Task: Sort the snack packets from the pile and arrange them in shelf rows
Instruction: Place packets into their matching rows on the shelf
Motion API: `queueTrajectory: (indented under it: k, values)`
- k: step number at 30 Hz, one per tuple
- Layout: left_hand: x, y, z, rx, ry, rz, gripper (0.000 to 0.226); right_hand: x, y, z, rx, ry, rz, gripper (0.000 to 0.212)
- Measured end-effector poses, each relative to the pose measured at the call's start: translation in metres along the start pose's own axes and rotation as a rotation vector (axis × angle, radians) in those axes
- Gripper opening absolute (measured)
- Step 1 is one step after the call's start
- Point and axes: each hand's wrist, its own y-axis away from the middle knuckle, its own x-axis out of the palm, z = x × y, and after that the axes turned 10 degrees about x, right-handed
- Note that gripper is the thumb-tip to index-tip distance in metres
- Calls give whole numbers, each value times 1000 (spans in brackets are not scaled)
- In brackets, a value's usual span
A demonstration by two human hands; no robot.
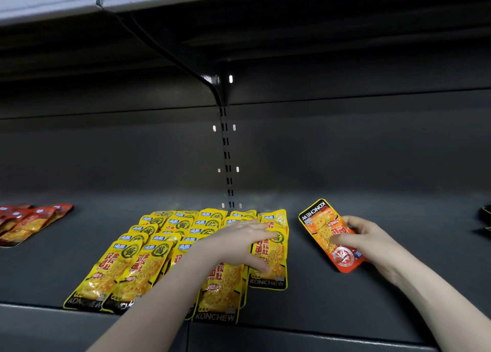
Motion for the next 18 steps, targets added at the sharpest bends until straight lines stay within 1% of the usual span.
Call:
queueTrajectory:
  k: [11, 18]
  values:
    - [3, -6, 5, 7, 8, -13, 74, 1, 0, -1, 4, -4, 14, 24]
    - [2, -5, 3, 40, 9, -31, 67, 2, 1, -1, -1, 1, 28, 24]
